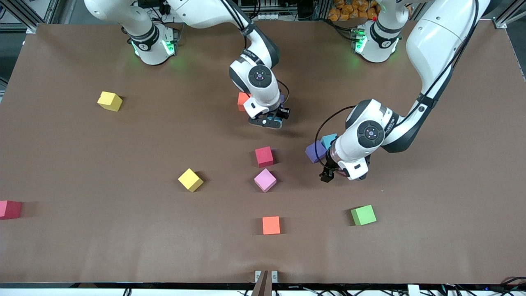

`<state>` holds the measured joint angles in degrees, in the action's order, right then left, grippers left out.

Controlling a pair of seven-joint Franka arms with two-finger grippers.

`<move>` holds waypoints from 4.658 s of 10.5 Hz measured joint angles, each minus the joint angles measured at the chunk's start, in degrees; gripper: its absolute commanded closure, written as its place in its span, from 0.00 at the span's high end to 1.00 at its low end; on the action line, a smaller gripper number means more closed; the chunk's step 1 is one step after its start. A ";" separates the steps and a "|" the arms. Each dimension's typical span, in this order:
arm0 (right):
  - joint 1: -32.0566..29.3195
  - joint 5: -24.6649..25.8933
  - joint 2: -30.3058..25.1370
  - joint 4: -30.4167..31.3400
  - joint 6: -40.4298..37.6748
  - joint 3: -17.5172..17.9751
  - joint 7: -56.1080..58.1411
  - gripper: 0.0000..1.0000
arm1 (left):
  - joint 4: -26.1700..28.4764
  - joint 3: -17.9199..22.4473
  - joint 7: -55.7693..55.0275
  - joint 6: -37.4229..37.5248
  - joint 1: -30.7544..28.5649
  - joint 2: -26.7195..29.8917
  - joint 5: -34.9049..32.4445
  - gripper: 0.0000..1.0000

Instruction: Form number 2 with 11 blocks

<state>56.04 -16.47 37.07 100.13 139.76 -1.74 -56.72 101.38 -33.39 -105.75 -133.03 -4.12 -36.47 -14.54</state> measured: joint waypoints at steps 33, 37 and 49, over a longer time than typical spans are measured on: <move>-1.35 4.34 -0.32 -5.47 -9.68 -2.07 1.82 1.00 | -6.09 0.10 -6.34 3.71 3.33 -1.93 -0.64 1.00; -4.34 3.85 -1.02 -9.47 -16.07 -4.93 8.92 1.00 | -8.62 0.10 1.65 3.70 4.61 -3.75 -1.01 1.00; -23.16 9.80 -4.15 -10.19 -22.49 -7.34 65.35 1.00 | -17.07 5.54 14.66 0.86 21.96 -10.82 -8.96 1.00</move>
<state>32.88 -6.67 32.92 89.94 117.27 -9.08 8.63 84.31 -27.85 -91.09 -132.18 17.84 -47.29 -23.49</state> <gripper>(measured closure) 0.000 0.000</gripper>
